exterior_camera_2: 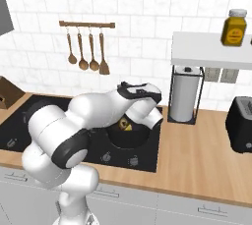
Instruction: Put the mushroom and lemon wedge in the pot. Retrieve the spatula and lightly stir the vegetables in the pot.
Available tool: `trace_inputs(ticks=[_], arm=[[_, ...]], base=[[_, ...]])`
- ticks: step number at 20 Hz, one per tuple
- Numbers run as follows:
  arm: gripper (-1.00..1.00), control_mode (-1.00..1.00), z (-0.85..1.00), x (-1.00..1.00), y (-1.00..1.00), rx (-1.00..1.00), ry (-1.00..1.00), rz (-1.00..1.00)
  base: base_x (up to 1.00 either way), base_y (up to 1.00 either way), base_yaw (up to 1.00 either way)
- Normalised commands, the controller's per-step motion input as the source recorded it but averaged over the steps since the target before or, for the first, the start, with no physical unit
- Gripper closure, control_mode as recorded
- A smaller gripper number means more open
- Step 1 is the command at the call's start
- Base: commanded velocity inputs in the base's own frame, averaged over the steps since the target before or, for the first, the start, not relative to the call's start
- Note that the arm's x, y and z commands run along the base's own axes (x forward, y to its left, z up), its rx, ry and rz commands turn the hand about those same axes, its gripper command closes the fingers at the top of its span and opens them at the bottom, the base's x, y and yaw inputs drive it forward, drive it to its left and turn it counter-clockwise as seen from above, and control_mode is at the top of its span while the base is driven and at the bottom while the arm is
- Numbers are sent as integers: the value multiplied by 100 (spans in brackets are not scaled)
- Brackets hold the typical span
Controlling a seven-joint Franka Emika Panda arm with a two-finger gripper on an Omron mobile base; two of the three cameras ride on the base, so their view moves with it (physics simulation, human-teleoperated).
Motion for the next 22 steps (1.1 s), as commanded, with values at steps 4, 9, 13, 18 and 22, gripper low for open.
trace_inputs(ticks=[4,9,13,18,22], arm=[[100,-100,-5,0,-11,3,0,0],[100,-100,-7,-1,-14,0,0,0],[100,-100,-9,0,-21,0,0,0],[100,-100,-20,0,-25,-1,0,0],[100,-100,-1,-8,-39,-6,6,0]], base=[[0,0,0],[0,0,0],[0,0,0],[0,0,0],[0,0,0]])
